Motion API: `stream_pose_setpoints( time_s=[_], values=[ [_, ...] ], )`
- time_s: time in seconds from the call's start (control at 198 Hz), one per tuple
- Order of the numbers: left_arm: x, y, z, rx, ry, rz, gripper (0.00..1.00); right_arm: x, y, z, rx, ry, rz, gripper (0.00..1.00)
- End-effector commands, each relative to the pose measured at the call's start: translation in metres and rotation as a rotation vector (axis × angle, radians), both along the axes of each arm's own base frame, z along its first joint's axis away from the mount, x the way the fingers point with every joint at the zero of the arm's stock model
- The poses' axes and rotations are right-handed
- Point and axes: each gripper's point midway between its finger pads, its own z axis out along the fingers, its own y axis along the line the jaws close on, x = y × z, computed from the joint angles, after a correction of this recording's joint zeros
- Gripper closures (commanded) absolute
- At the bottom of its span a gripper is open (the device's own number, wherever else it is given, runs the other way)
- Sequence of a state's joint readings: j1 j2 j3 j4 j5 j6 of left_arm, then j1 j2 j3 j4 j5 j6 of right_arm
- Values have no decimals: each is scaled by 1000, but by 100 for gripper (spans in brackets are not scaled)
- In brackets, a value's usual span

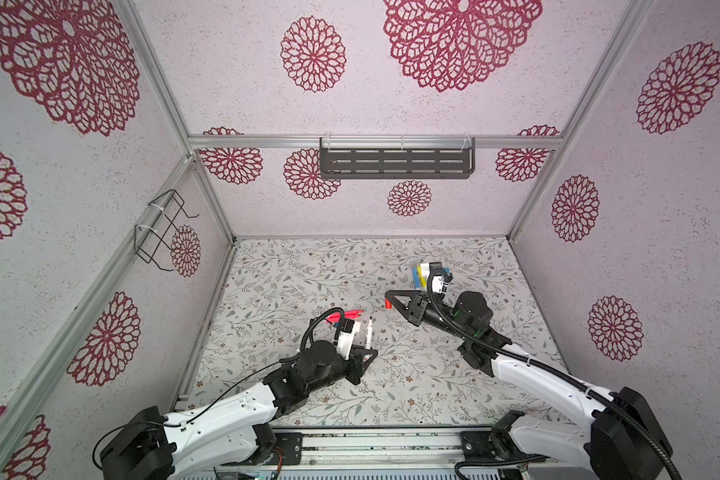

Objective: Insert the pens into the pen caps
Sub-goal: 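Lift the red cap and carry it toward the white marker tip, then press the red cap down onto the white marker tip with right gripper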

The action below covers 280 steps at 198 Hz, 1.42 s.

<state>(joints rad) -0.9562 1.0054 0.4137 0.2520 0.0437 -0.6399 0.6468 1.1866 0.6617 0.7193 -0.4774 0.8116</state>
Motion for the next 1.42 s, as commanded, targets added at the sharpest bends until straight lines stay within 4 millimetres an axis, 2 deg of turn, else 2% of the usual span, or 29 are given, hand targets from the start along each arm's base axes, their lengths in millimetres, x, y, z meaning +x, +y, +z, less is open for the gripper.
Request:
stream_pose_setpoints(
  time_s=[0.0,0.763,1.41],
  values=[
    [0,-14,30,-81,-55,-26,100,-18,4,42,150,-88,88,87],
    [-2,-15,37,-93,-72,-25,100,-25,27,20,111,-65,129,90],
    [-2,-11,41,-96,-84,-18,100,-22,29,12,91,-50,105,91]
  ],
)
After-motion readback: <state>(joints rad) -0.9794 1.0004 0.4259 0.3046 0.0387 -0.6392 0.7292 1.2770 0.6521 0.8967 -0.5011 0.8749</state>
